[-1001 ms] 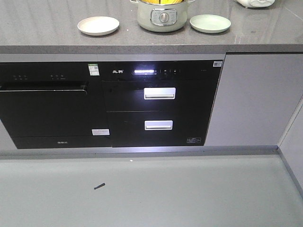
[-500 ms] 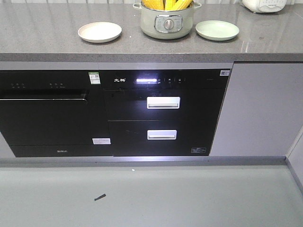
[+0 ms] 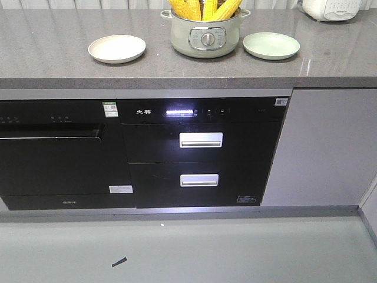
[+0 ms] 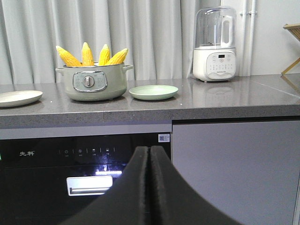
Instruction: Distribute corn equally
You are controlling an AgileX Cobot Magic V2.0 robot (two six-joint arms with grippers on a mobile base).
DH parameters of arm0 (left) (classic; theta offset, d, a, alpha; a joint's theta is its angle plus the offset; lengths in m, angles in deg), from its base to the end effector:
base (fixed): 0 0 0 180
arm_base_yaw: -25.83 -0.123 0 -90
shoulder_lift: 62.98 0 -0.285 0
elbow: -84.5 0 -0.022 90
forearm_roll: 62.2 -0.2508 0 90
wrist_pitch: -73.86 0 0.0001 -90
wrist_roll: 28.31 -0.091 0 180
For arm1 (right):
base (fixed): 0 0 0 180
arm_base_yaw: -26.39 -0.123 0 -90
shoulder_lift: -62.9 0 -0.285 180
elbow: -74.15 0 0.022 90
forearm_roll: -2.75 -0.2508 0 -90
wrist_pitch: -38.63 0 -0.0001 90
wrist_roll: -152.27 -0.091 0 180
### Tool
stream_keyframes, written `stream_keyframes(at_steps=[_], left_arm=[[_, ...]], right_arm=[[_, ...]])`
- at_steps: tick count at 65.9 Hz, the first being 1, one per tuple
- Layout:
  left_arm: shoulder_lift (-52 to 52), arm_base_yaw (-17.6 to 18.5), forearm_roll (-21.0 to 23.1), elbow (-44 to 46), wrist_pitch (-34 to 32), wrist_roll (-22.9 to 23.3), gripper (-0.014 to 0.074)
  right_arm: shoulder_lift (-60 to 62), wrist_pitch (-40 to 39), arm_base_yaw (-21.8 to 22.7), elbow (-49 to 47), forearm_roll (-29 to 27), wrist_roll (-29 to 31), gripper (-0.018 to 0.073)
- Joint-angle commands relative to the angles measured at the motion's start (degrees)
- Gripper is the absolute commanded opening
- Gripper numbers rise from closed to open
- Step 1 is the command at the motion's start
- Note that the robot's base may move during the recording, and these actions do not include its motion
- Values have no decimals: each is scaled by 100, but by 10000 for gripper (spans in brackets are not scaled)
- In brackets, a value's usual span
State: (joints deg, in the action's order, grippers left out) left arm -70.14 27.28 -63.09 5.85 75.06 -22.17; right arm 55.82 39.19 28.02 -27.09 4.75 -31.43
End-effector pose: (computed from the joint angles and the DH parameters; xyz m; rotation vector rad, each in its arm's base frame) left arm 0.0566 -0.0014 0.2034 -0.0506 1.5185 -0.0933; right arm 0.0565 -0.0016 0.2039 0.0441 1.5073 0.0007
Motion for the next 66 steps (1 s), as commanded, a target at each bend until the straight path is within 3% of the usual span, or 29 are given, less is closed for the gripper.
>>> stream_keyframes(at_steps=[1,66], left_arm=[[91,31,36,100,-427,70,-6],[91,31,36,100,-427,70,-6]], right_arm=[[41,-424,43,46,3,47,-6],[41,-424,43,46,3,47,-6]])
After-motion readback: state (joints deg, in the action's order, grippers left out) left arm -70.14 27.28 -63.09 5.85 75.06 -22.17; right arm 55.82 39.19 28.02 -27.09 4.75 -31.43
